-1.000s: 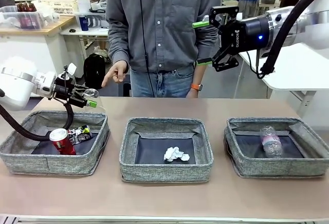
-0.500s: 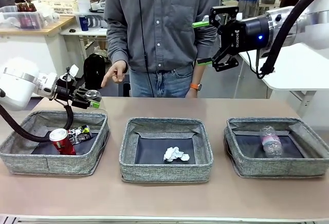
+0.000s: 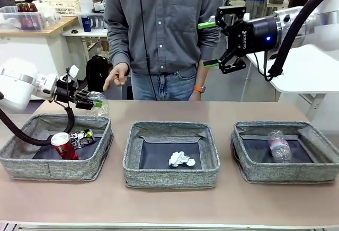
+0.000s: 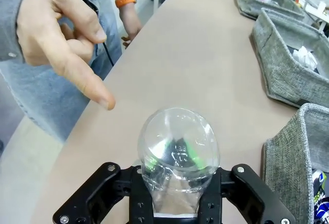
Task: Sort the waste into the appropriate baskets.
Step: Pick up the waste item pointed out by the person, then place the picked waste into the Fabric basket indicated by the person.
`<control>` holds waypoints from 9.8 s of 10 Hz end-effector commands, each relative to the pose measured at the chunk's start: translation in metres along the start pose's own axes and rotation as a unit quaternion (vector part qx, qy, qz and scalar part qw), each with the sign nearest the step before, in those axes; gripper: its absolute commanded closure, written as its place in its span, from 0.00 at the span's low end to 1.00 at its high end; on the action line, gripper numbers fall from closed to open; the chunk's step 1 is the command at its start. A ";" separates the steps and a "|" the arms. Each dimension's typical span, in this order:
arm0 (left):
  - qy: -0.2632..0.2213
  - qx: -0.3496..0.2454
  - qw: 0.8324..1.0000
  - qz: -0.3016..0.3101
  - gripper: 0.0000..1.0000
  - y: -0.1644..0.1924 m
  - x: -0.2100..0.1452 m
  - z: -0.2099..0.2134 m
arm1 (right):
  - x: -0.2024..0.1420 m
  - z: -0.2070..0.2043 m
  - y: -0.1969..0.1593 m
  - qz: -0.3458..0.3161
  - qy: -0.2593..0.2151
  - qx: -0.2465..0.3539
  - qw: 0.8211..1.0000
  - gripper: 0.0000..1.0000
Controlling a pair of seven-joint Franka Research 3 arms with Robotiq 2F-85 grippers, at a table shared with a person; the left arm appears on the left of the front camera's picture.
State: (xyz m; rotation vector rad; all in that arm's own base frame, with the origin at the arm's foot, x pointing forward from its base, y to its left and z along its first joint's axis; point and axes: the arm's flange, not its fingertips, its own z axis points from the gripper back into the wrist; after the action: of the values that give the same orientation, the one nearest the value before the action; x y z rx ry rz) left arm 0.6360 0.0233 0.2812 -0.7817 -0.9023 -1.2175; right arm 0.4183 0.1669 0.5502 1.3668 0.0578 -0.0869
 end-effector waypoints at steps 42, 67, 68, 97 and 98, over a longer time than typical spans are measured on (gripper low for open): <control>0.437 0.045 0.817 0.374 0.93 -0.225 0.501 -0.143 | -0.052 0.185 -0.045 0.088 -0.108 -0.096 0.986 0.00; 0.464 0.131 0.663 0.573 0.93 -0.302 0.559 -0.107 | -0.052 0.185 -0.045 0.088 -0.108 -0.096 0.986 0.00; 0.464 0.131 0.663 0.573 0.93 -0.302 0.559 -0.107 | -0.052 0.185 -0.045 0.088 -0.108 -0.096 0.986 0.00; 0.428 0.082 0.708 0.556 0.93 -0.365 0.477 -0.197 | -0.065 0.294 -0.085 0.075 -0.192 -0.073 0.976 0.00; 0.420 0.062 0.729 0.536 0.93 -0.370 0.474 -0.221 | -0.072 0.318 -0.095 0.057 -0.225 -0.061 0.971 0.00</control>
State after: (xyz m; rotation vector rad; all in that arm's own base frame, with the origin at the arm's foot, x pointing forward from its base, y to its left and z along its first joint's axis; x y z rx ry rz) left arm 0.3857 -0.4556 0.6483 -0.3461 0.3024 -0.2769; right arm 0.3348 -0.1421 0.5281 1.1762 -0.3572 -0.2587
